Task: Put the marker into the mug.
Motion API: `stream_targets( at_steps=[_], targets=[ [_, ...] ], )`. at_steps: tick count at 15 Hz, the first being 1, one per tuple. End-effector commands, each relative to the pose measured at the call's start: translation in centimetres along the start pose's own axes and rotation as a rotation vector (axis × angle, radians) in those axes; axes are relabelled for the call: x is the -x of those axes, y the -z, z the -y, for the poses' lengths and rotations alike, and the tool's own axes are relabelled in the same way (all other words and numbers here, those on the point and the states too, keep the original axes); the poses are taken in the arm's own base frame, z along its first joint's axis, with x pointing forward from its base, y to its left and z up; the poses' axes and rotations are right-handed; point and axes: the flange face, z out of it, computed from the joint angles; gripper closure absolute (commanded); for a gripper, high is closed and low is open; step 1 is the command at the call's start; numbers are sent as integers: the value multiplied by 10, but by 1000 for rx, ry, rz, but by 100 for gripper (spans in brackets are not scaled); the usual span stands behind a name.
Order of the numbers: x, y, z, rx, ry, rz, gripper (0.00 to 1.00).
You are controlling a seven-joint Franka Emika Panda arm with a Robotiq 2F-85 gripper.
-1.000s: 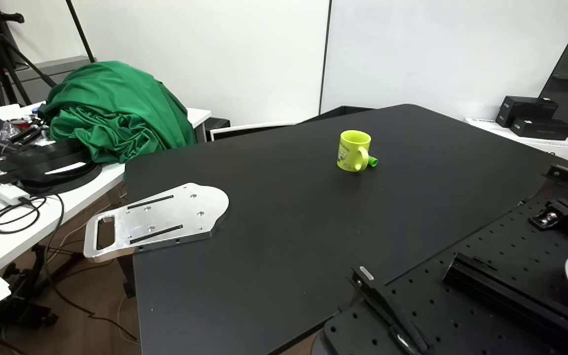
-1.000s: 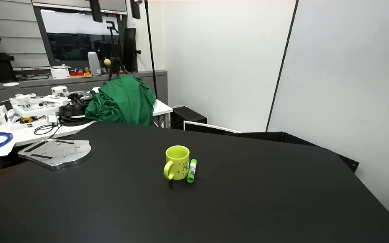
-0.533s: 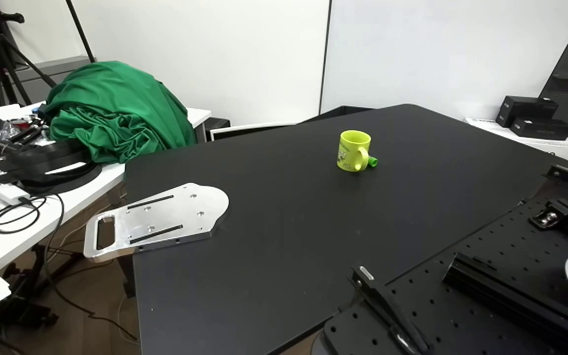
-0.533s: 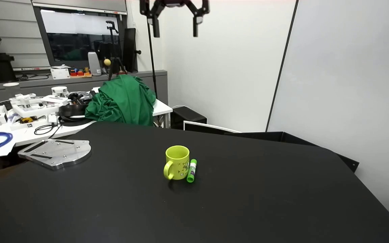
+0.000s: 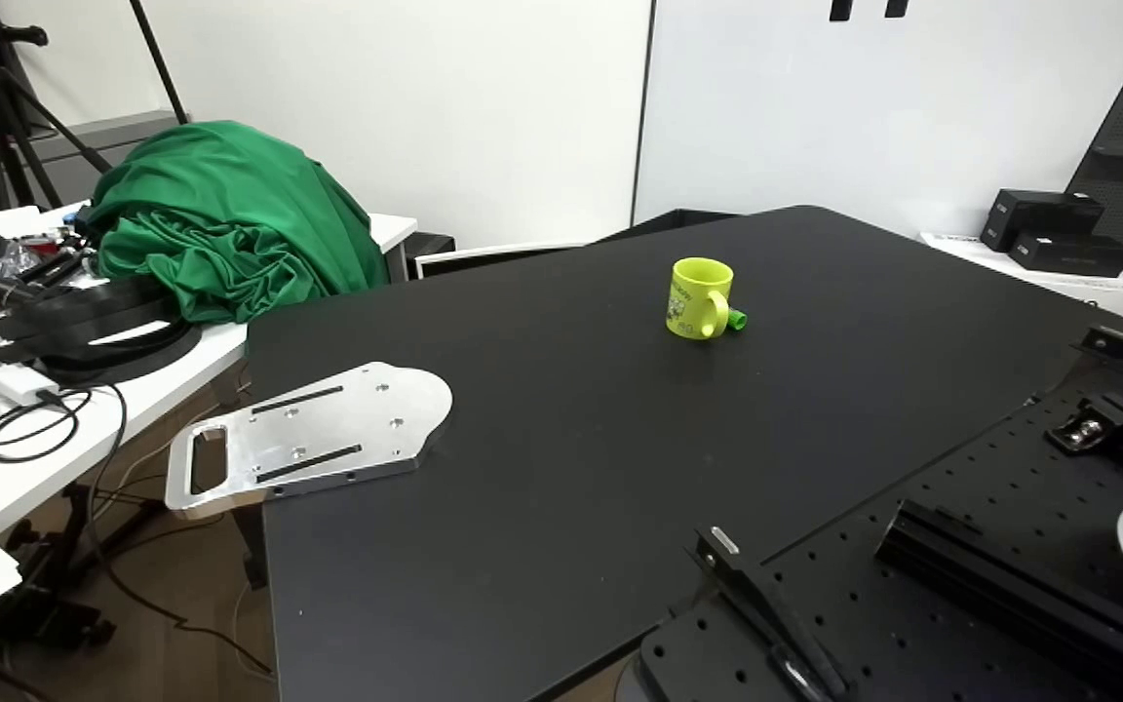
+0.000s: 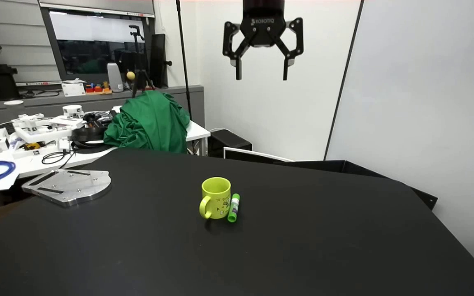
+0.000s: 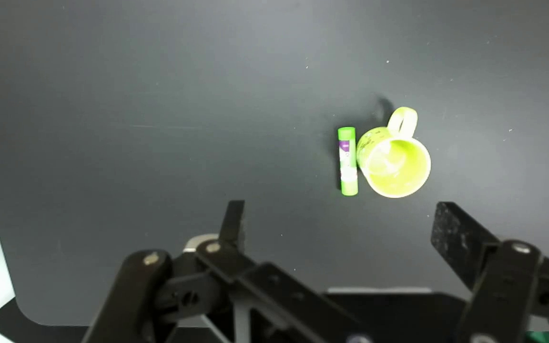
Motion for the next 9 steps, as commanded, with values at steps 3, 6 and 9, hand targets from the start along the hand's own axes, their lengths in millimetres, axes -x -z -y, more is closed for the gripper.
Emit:
stream_targets(
  at_steps=[3,6,9],
  targets=[
    [-50,-33,-17,-2,20,-36,0],
    [-73,-55,-15,3,25,-26,0],
    [-93,-79,-10,2,33,-8,0]
  ],
)
